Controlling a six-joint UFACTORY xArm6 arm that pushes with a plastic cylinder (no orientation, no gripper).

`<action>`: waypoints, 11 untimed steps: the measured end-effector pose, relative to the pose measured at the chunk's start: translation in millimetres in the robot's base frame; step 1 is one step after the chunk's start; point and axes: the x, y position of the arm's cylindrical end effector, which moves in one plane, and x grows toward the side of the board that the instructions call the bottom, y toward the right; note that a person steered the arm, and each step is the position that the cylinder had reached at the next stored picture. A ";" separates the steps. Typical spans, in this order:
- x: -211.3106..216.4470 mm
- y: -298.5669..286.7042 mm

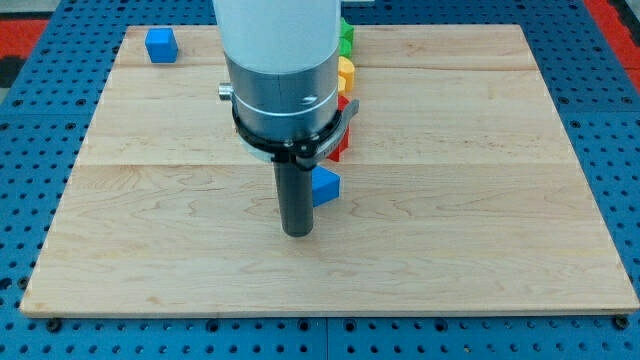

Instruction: Push the blue triangle closer to the red star

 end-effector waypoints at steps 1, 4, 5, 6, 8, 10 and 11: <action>-12.9 0.0; -16.8 10.3; -17.2 20.4; -22.4 20.4; -40.2 20.4; -49.4 20.3; -63.0 -2.1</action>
